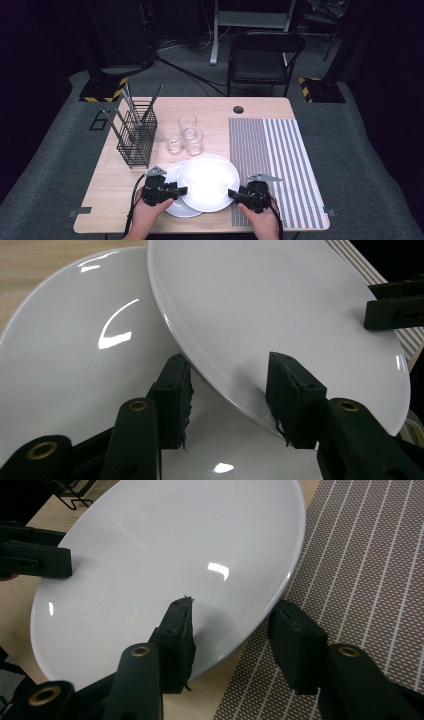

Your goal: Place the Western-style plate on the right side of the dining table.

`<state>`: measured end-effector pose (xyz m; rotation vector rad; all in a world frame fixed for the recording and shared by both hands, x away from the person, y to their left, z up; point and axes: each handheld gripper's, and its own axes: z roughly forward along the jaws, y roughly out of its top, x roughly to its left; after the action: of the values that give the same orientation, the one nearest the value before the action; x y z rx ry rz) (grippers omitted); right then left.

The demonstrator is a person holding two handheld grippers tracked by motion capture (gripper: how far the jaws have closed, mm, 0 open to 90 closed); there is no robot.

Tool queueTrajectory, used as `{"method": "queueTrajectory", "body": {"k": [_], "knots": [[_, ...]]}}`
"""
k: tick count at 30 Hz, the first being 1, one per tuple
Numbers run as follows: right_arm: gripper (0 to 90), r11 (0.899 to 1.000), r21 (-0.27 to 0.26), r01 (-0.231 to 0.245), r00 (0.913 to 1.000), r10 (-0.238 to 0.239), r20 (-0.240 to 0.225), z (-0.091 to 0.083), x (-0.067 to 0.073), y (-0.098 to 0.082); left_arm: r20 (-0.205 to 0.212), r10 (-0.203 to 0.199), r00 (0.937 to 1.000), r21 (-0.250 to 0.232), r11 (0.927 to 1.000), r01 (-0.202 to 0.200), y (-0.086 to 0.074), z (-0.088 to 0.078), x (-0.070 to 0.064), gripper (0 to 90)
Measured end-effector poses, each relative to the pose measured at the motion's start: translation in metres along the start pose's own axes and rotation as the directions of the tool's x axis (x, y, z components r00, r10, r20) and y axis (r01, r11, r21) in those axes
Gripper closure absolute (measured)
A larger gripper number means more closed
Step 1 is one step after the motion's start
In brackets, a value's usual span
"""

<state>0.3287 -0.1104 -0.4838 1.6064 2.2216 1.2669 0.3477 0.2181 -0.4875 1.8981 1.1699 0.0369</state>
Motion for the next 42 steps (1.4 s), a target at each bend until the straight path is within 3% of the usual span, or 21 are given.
{"method": "queueTrajectory", "body": {"k": [8,21,28,42], "knots": [[53.2,1.0,0.006,-0.003,1.0,0.003,0.004,-0.007,0.003,0.01,0.0,0.005,1.0,-0.005,1.0,-0.005,0.01,-0.006,-0.006,53.4],[53.6,0.999,-0.033,-0.001,0.9999,0.001,-0.011,-0.015,0.001,0.027,0.004,0.017,0.9998,-0.034,0.9993,-0.017,0.03,-0.012,-0.007,54.0],[53.6,0.999,-0.035,-0.021,0.9997,0.02,-0.01,-0.018,-0.002,0.034,0.005,0.022,0.9997,-0.044,0.9988,-0.022,0.038,-0.01,-0.008,54.2],[53.6,0.999,-0.053,-0.014,0.9999,0.014,0.005,-0.026,-0.012,0.039,0.021,0.046,0.9987,-0.044,0.998,-0.045,0.051,0.0,-0.016,54.7]]}}
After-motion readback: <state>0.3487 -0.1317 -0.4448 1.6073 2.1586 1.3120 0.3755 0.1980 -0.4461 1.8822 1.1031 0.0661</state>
